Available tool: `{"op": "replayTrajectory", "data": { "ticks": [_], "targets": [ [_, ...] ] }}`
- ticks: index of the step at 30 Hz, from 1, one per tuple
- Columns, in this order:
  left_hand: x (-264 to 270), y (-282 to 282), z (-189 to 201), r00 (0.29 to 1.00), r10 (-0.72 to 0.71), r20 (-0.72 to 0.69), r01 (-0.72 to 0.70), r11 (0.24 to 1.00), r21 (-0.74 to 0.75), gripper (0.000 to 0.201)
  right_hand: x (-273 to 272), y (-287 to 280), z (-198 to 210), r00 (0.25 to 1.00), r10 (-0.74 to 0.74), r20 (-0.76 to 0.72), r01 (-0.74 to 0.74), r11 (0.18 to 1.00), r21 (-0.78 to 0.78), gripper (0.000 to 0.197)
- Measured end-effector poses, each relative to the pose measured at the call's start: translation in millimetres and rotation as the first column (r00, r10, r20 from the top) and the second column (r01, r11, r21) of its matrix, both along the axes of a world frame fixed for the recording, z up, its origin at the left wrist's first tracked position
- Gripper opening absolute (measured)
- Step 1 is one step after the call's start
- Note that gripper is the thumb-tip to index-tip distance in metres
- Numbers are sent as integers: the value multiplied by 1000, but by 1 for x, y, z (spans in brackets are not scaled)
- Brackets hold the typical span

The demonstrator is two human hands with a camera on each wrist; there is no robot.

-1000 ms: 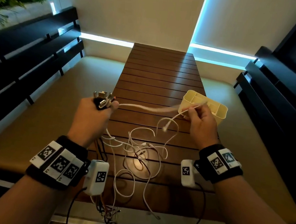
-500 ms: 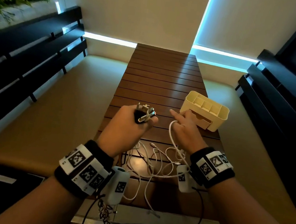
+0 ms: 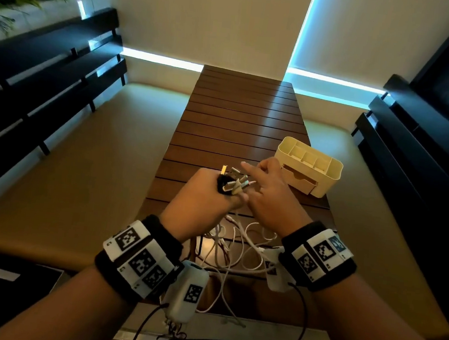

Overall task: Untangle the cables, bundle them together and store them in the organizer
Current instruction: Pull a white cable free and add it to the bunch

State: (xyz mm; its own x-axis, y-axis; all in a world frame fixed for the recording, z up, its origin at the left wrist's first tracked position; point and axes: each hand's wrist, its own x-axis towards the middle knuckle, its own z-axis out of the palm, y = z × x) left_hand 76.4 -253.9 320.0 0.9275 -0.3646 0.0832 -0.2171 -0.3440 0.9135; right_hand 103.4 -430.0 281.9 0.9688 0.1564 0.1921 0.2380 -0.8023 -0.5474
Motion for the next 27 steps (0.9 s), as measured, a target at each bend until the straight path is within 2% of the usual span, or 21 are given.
{"op": "replayTrajectory", "data": {
  "ticks": [3,6,8,9,13,19,23,25,27],
  "targets": [
    [6,11,-4,993,117,9,-117,993,-15,18,-4,-1,10,994,86,-68,-65,961,268,48],
    [8,19,-3,986,165,8,-165,986,-10,20,-9,-4,17,986,160,-40,-128,894,430,35],
    [8,21,-2,986,168,11,-168,986,-4,21,-10,-4,16,990,142,-3,-127,895,427,17],
    [7,22,-1,985,170,17,-170,985,-10,22,-10,-3,15,992,123,8,-117,909,400,15],
    [6,28,4,974,218,57,-214,975,-62,18,-7,-8,4,994,101,-45,-79,931,357,15],
    [8,46,15,963,265,50,-252,950,-185,18,-3,-36,-23,984,-42,-173,107,917,385,11],
    [7,43,17,978,197,68,-191,978,-85,15,-2,-43,-12,991,-111,-78,132,925,357,11],
    [5,38,18,991,121,63,-121,993,-4,17,-5,-41,0,995,-98,-33,103,922,373,6],
    [5,32,16,997,54,63,-60,995,85,23,-12,-35,13,999,-39,10,31,908,419,13]
  ]
}}
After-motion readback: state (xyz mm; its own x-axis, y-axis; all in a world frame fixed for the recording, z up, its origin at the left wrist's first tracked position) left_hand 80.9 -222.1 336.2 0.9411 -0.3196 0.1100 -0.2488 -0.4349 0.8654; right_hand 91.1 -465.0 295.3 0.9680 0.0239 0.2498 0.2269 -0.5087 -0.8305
